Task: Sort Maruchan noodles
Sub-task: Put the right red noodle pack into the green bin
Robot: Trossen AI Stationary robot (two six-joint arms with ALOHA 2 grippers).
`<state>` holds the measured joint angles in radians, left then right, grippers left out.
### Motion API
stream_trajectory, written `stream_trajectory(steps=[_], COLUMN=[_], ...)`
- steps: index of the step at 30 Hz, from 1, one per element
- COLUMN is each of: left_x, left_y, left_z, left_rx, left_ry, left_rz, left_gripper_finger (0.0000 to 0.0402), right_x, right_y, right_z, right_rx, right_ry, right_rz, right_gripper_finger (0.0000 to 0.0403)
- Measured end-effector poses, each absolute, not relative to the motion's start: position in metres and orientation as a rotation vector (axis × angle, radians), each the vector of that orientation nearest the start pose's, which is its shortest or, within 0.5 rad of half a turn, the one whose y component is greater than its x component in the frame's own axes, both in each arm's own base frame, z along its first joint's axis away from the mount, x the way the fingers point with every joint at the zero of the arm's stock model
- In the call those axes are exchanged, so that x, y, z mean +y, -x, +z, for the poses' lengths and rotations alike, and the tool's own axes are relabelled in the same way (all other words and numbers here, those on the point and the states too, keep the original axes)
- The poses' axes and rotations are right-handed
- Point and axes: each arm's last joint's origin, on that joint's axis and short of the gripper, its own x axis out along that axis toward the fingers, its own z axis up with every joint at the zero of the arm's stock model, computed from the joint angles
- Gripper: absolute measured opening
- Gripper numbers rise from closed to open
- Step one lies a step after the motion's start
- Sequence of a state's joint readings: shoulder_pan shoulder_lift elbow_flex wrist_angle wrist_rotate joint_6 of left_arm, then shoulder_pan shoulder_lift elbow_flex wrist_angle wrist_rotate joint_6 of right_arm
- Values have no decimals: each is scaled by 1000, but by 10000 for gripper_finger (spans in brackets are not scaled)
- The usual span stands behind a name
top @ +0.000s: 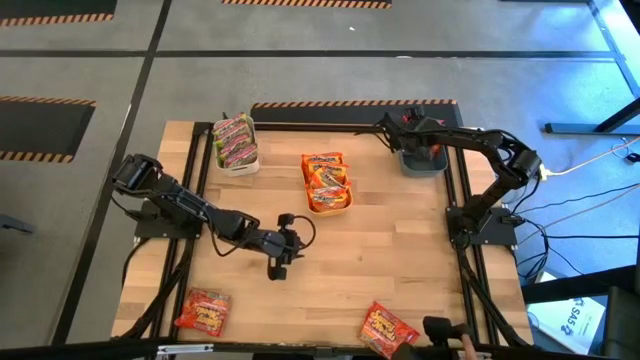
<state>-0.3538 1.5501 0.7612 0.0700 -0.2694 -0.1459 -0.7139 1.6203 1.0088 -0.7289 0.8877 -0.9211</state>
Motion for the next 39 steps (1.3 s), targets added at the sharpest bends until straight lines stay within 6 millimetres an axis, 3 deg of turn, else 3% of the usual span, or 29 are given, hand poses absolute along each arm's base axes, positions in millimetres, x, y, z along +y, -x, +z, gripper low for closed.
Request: stream_trajectory(steps=[6,9,13,19,24,31,35,39], left_x=[-97,-97,-97,-97,-98,-99,-100,-106], left_y=[-286,-286,-286,-286,-287,-290,-292,-291], left_z=[173,173,173,173,174,178,182,183], left_rx=[687,687,682,682,675,622,576,566], left_ry=[-80,-81,-79,-77,-26,51,67,67], left_rz=[-31,-30,-31,-30,-13,0,-8,-27], left_gripper_finger=[128,128,128,128,128,128,128,128], right_x=[-202,-193,-176,-137,-95,-32,7,52], right_y=[-204,-204,-214,-222,-227,-230,-233,-234], right_z=[194,198,205,223,242,255,254,248], right_rx=[1983,2027,1949,1793,1560,1269,1200,1165], right_ry=[710,772,801,819,751,419,125,-48], right_rz=[-716,-760,-794,-824,-795,-559,-313,-36], right_gripper_finger=[202,197,189,172,153,108,78,47])
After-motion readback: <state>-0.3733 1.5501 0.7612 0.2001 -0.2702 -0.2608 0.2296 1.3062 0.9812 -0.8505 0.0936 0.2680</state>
